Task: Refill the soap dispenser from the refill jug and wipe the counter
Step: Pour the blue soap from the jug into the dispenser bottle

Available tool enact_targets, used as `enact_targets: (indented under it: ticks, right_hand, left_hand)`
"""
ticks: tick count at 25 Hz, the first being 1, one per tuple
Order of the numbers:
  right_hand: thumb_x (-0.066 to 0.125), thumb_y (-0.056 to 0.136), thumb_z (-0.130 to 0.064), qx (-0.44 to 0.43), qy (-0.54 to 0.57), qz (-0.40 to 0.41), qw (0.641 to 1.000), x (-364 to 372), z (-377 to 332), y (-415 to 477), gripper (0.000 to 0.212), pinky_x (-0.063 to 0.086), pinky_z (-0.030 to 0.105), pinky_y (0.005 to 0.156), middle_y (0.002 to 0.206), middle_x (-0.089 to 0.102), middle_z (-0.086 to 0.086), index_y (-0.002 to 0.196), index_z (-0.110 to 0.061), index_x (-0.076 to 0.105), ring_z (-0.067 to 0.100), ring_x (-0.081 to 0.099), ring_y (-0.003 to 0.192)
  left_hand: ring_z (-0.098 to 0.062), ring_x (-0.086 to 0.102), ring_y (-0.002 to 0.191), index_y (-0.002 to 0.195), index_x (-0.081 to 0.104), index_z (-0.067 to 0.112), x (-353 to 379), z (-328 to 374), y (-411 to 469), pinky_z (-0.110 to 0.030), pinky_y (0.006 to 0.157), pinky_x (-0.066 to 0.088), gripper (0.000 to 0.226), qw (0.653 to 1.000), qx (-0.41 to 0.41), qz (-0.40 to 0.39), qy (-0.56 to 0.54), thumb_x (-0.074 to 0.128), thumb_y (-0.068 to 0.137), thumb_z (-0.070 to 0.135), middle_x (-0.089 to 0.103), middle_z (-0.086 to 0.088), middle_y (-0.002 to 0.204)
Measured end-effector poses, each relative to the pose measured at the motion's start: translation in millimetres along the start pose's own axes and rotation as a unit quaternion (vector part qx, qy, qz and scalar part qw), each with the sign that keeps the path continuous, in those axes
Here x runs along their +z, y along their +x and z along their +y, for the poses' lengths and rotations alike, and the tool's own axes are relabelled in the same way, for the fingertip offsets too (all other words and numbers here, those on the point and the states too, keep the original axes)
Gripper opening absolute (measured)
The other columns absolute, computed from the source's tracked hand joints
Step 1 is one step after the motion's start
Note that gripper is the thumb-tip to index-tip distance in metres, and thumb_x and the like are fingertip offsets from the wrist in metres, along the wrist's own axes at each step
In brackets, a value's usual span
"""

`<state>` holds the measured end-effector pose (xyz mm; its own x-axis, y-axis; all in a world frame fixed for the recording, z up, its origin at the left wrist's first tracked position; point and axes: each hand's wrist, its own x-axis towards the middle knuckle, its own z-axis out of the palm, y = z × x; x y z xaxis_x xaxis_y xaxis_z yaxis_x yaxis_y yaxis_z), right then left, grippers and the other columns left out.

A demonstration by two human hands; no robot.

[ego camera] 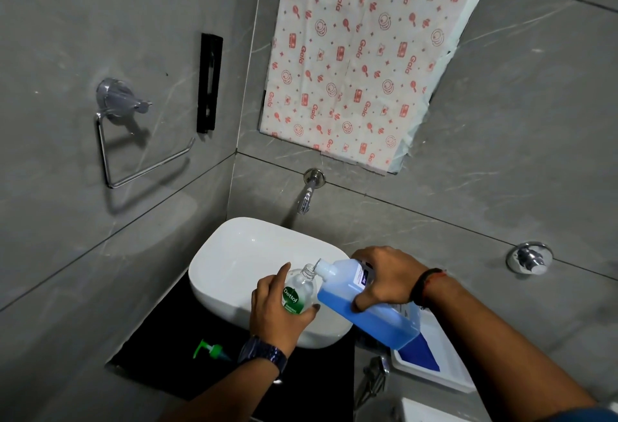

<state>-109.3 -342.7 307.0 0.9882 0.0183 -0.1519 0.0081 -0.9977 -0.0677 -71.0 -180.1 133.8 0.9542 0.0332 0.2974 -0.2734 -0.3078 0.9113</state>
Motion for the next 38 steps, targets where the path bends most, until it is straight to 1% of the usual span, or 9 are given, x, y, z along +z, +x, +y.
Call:
enact_targets:
  ticks: [3, 8, 11, 17, 19, 26, 33, 38]
  right_hand:
    - [0.070, 0.043, -0.067, 0.000, -0.011, -0.006, 1.000, -2.5, -0.4, -1.3, 0.062, 0.055, 0.034, 0.070, 0.089, 0.065, -0.010, 0.092, -0.030, 0.061, 0.011, 0.059, 0.078]
    - [0.068, 0.041, -0.069, 0.002, -0.021, -0.012, 1.000, -5.0, 1.0, -2.3, 0.066, 0.055, 0.034, 0.071, 0.090, 0.065, -0.010, 0.094, -0.030, 0.061, 0.011, 0.059, 0.079]
    - [0.069, 0.041, -0.069, 0.004, -0.025, -0.016, 1.000, -6.5, 1.3, -2.8, 0.067, 0.056, 0.036, 0.072, 0.091, 0.065, -0.009, 0.095, -0.030, 0.061, 0.011, 0.059, 0.079]
    - [0.068, 0.043, -0.070, 0.003, -0.030, -0.030, 0.999, -6.7, -0.4, -2.6, 0.067, 0.055, 0.032, 0.071, 0.091, 0.065, -0.010, 0.097, -0.031, 0.061, 0.010, 0.058, 0.080]
    - [0.068, 0.043, -0.070, 0.007, -0.029, -0.032, 0.999, -7.0, -0.6, -2.7, 0.068, 0.055, 0.033, 0.072, 0.091, 0.065, -0.010, 0.098, -0.031, 0.061, 0.010, 0.059, 0.080]
    - [0.070, 0.045, -0.067, 0.008, -0.030, -0.035, 0.999, -9.8, -1.9, -5.8, 0.066, 0.056, 0.038, 0.075, 0.092, 0.067, -0.007, 0.098, -0.028, 0.062, 0.013, 0.061, 0.082]
    - [0.071, 0.047, -0.065, 0.006, -0.029, -0.039, 0.999, -13.6, -3.7, -9.8, 0.065, 0.056, 0.037, 0.075, 0.092, 0.066, -0.007, 0.099, -0.028, 0.061, 0.013, 0.060, 0.082]
    - [0.071, 0.046, -0.064, 0.006, -0.037, -0.037, 0.999, -16.0, -3.1, -10.4, 0.062, 0.056, 0.036, 0.073, 0.090, 0.066, -0.007, 0.095, -0.028, 0.061, 0.014, 0.060, 0.081]
  left_hand:
    - [-0.026, 0.053, 0.105, 0.127, 0.051, 0.029, 0.3, -0.1, -1.5, -0.043, 0.084, 0.052, 0.092, 1.000, -0.001, -0.004, 0.000, 0.090, 0.045, 0.031, 0.053, -0.004, 0.113]
    - [-0.023, 0.051, 0.106, 0.128, 0.050, 0.032, 1.3, -1.2, -3.1, -0.039, 0.083, 0.052, 0.093, 1.000, 0.003, -0.010, 0.008, 0.089, 0.044, 0.035, 0.053, -0.003, 0.114]
    - [-0.024, 0.051, 0.104, 0.127, 0.050, 0.032, 1.7, -0.8, -4.3, -0.039, 0.082, 0.052, 0.092, 1.000, 0.005, -0.008, 0.006, 0.089, 0.044, 0.036, 0.053, -0.002, 0.113]
    - [-0.024, 0.051, 0.103, 0.127, 0.050, 0.032, 0.5, -1.5, -5.1, -0.036, 0.082, 0.051, 0.091, 1.000, 0.003, -0.010, 0.012, 0.089, 0.044, 0.035, 0.053, -0.001, 0.113]
    - [-0.024, 0.051, 0.103, 0.127, 0.051, 0.032, 0.2, -1.8, -4.9, -0.036, 0.082, 0.050, 0.091, 1.000, 0.005, -0.009, 0.014, 0.089, 0.044, 0.035, 0.053, -0.001, 0.113]
    - [-0.021, 0.050, 0.104, 0.128, 0.049, 0.035, 0.4, -1.6, -5.0, -0.032, 0.082, 0.048, 0.092, 1.000, 0.003, -0.016, 0.019, 0.088, 0.045, 0.037, 0.052, 0.001, 0.113]
    - [-0.022, 0.051, 0.103, 0.128, 0.049, 0.035, 1.8, -0.6, -6.0, -0.030, 0.082, 0.047, 0.093, 1.000, 0.007, -0.013, 0.015, 0.088, 0.044, 0.037, 0.052, 0.000, 0.112]
    - [-0.021, 0.050, 0.104, 0.128, 0.049, 0.035, 3.1, 0.0, -6.5, -0.030, 0.081, 0.048, 0.093, 1.000, 0.006, -0.016, 0.016, 0.088, 0.044, 0.037, 0.052, 0.001, 0.112]
